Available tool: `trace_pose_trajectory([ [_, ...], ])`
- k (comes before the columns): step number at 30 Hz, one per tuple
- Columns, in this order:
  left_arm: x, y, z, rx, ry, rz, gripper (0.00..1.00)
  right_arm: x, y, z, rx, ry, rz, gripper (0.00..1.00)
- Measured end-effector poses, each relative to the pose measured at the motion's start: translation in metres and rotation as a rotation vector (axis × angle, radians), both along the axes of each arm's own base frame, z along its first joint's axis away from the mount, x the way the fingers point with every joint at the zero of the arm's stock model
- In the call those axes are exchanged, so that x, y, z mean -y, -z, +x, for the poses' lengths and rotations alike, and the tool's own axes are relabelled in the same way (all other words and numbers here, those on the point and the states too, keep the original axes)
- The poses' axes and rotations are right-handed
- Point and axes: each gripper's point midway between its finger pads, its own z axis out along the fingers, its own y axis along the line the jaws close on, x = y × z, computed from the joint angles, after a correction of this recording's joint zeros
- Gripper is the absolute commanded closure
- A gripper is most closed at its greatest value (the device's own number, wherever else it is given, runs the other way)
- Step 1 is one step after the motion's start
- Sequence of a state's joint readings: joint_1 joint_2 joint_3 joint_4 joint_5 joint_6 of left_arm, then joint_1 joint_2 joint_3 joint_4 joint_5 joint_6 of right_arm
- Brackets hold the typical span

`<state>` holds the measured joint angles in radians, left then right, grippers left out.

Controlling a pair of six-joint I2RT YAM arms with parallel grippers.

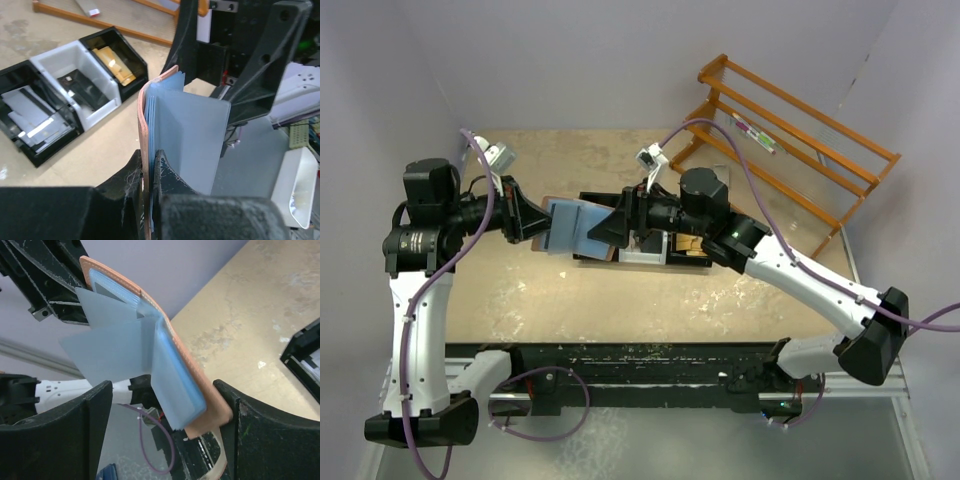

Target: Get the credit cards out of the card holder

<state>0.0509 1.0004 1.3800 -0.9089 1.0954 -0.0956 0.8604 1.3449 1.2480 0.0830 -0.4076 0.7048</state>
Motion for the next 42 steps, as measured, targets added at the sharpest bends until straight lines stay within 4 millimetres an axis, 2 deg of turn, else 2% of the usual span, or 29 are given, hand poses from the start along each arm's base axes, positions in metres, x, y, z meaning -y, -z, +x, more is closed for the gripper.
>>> trace_pose_trajectory([
  [3, -0.005, 0.005, 0.007, 0.012, -0.042, 0.039, 1.0, 0.005, 0.0, 0.007, 0.011, 0.04, -0.028, 0.06],
  [6, -0.011, 0.009, 0.011, 0.039, -0.078, 0.081, 1.0, 0.011, -0.007, 0.015, 0.044, 0.095, -0.036, 0.01],
  [12, -0.017, 0.011, 0.008, 0.082, -0.102, 0.129, 1.0, 0.013, -0.043, 0.02, 0.127, 0.14, 0.005, 0.0],
  [15, -0.017, 0.012, 0.008, 0.085, -0.102, 0.134, 1.0, 0.001, -0.053, 0.017, 0.154, 0.132, 0.012, 0.0],
  [18, -0.018, 0.013, 0.008, 0.087, -0.103, 0.142, 1.0, -0.022, -0.055, 0.016, 0.183, 0.13, -0.019, 0.0],
  [21, -0.018, 0.014, 0.008, 0.09, -0.098, 0.146, 1.0, -0.044, -0.048, 0.014, 0.208, 0.141, -0.08, 0.01],
  [23, -0.017, 0.013, 0.006, 0.089, -0.092, 0.144, 1.0, -0.047, -0.037, 0.015, 0.212, 0.158, -0.128, 0.02],
  [26, -0.014, 0.012, 0.002, 0.083, -0.068, 0.13, 1.0, -0.038, -0.026, 0.017, 0.211, 0.191, -0.185, 0.03],
  [31, -0.004, -0.001, -0.009, 0.076, 0.008, 0.061, 1.0, 0.005, -0.011, 0.017, 0.232, 0.267, -0.265, 0.06],
  [35, 0.006, -0.014, -0.019, 0.052, 0.078, -0.02, 1.0, 0.033, -0.015, 0.013, 0.254, 0.298, -0.276, 0.09],
  [42, 0.017, -0.037, -0.034, 0.005, 0.191, -0.145, 1.0, 0.051, -0.026, 0.01, 0.286, 0.311, -0.287, 0.13],
])
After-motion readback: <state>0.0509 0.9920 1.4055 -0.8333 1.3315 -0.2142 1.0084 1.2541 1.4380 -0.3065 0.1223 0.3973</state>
